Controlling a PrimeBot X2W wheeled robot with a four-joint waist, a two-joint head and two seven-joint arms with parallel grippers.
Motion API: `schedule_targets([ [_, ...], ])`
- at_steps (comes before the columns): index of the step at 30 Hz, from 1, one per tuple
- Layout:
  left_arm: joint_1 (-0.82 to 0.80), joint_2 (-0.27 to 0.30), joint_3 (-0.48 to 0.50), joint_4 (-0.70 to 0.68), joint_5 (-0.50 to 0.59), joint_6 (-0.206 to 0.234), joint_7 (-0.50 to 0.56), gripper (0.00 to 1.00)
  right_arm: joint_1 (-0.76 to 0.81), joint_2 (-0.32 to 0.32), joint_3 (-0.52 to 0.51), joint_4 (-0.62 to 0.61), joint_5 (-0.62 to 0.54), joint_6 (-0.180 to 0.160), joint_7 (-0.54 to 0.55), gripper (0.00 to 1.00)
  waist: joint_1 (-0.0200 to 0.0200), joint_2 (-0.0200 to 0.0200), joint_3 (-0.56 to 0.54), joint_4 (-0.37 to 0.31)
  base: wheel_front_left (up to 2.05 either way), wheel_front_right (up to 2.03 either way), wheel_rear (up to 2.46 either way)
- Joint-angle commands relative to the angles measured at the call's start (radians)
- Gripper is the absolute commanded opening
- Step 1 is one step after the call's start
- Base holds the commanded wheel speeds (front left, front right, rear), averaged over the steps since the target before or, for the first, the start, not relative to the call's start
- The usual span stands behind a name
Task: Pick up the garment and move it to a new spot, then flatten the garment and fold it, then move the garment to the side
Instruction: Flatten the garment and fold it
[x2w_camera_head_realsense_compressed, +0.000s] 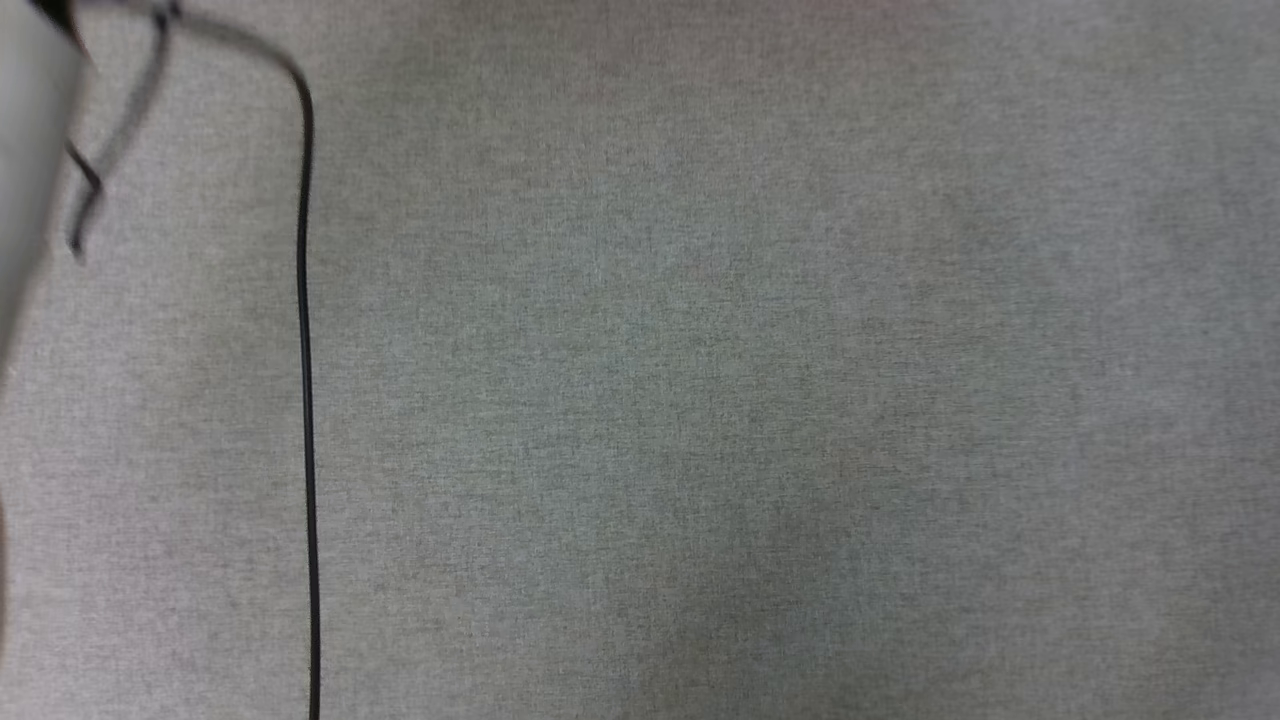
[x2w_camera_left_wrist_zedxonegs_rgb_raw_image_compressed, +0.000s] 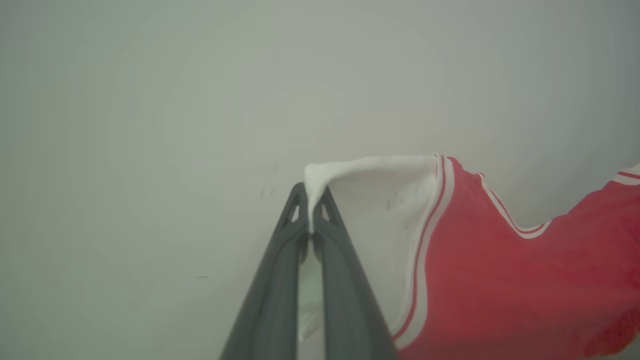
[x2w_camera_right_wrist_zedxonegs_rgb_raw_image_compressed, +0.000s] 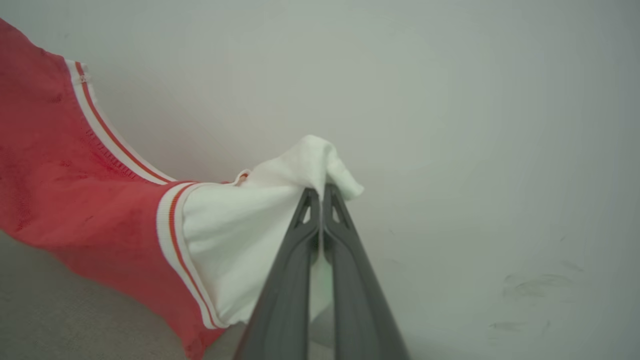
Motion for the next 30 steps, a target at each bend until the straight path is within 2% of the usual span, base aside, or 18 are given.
schedule_targets([
  [1,0.088,0.016,0.019,-0.035,0.006,0.013,-0.006,0.0,0.054,-0.003,0.024,-0.017,0.027,-0.001,-0.01,0.0,-0.0001,0.0,-0.021,-0.005,0.0,0.0,0.0],
  [9,0.447,0.042,0.102,-0.22,-0.001,0.062,-0.006,0.0,0.269,-0.022,0.13,-0.086,0.104,-0.001,-0.029,0.0,-0.0001,0.0,-0.104,-0.004,0.0,0.0,0.0],
  [15,0.732,0.03,0.165,-0.317,-0.019,0.086,-0.006,0.0,0.483,-0.042,0.165,-0.133,0.177,-0.001,-0.048,0.0,-0.0001,0.0,-0.189,0.009,0.0,0.0,0.0],
  [23,1.052,0.005,0.243,-0.357,-0.034,0.083,-0.006,0.0,0.764,-0.089,0.16,-0.182,0.234,-0.001,-0.067,0.0,-0.0001,0.0,-0.294,0.022,0.0,0.0,0.0],
  [24,1.142,-0.001,0.264,-0.356,-0.045,0.078,-0.006,0.0,0.862,-0.097,0.151,-0.193,0.245,-0.001,-0.072,0.0,-0.0001,0.0,-0.329,0.021,0.0,0.0,0.0],
  [30,1.284,-0.015,0.309,-0.358,-0.042,0.092,-0.006,0.0,1.005,-0.1,0.106,-0.212,0.255,-0.001,-0.076,0.0,-0.0001,0.0,-0.386,0.015,0.0,0.0,0.0],
])
